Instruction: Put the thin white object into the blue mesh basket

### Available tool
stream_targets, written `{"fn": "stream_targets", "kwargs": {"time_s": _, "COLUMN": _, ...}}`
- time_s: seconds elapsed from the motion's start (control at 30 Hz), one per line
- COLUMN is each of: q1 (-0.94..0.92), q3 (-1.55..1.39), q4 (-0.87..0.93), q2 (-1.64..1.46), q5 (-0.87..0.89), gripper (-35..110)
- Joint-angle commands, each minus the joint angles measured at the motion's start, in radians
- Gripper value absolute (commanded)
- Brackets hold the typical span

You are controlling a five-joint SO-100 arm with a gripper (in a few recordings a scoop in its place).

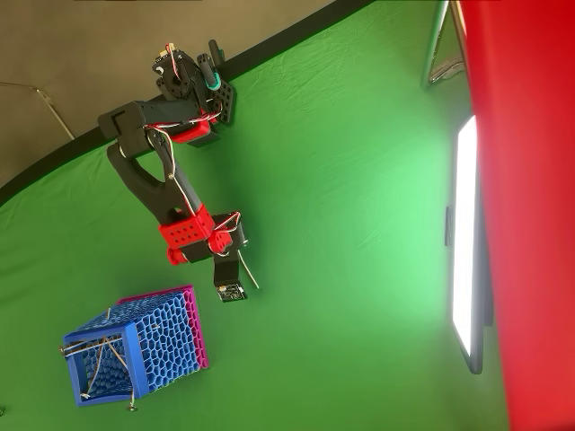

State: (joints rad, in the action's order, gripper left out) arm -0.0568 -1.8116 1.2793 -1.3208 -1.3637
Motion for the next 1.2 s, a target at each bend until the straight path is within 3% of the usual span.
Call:
{"fn": "stream_targets", "kwargs": {"time_s": 0.0, "q1": 0.026, "q3": 0.054, "q4": -0.011, "q2": -0.081, "q5": 0.078, "gripper": 1}}
{"fn": "stream_targets", "kwargs": {"time_s": 0.23, "q1": 0.095, "q3": 0.137, "q4": -0.081, "q2": -0.187, "q5": 0.259, "gripper": 1}}
{"fn": "stream_targets", "kwargs": {"time_s": 0.6, "q1": 0.17, "q3": 0.288, "q4": -0.296, "q2": -0.348, "q5": 0.752, "gripper": 1}}
{"fn": "stream_targets", "kwargs": {"time_s": 1.17, "q1": -0.078, "q3": 0.638, "q4": -0.589, "q2": -0.249, "q5": 1.5, "gripper": 0}}
